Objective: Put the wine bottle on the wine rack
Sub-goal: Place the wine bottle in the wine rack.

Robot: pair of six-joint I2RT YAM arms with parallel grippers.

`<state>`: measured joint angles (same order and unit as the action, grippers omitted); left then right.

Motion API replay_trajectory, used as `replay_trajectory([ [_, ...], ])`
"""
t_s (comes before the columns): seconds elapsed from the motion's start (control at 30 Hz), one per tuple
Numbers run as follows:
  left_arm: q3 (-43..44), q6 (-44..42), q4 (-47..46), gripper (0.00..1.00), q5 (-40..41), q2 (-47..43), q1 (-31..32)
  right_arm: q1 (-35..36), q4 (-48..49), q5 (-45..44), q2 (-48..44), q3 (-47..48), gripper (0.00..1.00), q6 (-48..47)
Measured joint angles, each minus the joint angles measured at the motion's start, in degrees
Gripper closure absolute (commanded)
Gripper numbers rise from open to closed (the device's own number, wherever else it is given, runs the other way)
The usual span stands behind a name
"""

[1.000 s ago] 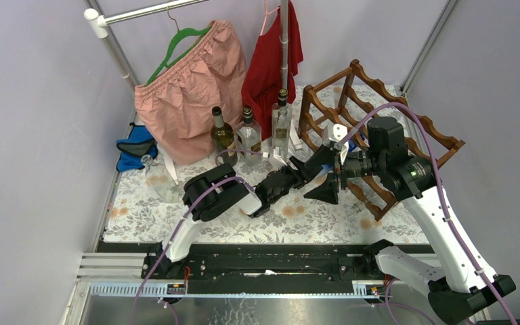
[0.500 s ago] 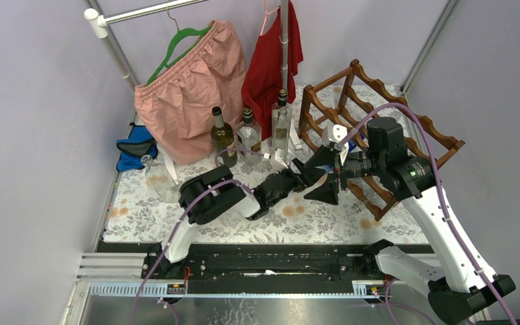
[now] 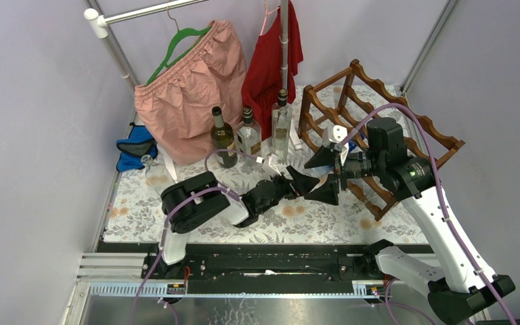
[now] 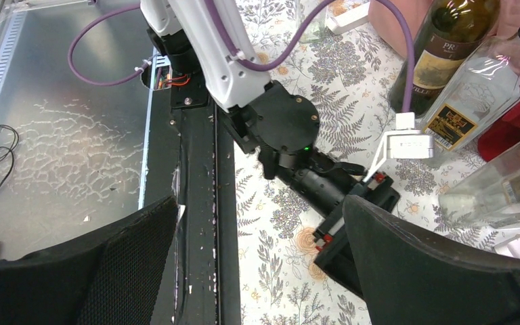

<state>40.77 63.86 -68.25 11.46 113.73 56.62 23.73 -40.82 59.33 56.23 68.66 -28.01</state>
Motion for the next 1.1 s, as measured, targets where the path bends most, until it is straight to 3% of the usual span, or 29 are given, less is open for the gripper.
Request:
replay_trajectory([
  [0.33, -8.85, -6.82, 6.27, 0.01, 2.73, -8.66, 4.85, -0.52, 0.02, 0.22, -0.74, -0.87, 0.0, -0.22],
  [0.5, -12.98, -11.72, 11.69, 0.01, 6.23, -17.07, 6.75, -0.72, 0.0, 0.26, -1.14, -1.4, 0.0, -0.26],
  [0.7, -18.71, -15.47, 11.56, 0.05, 11.37, -25.0, 7.74, -1.2, 0.04, 0.39, -1.16, -1.46, 0.0, -0.28],
  [0.87, -18.38, -19.74, 10.12, 0.11, 16.63, -23.12, 10.27, -1.77, 0.63, 0.55, -1.22, -1.99, 0.0, -0.39],
  [1.1, -12.22, -17.79, 6.73, 0.2, 16.52, -16.37, 9.79, -2.23, 0.83, 1.33, -1.33, -2.21, 0.0, -0.44],
])
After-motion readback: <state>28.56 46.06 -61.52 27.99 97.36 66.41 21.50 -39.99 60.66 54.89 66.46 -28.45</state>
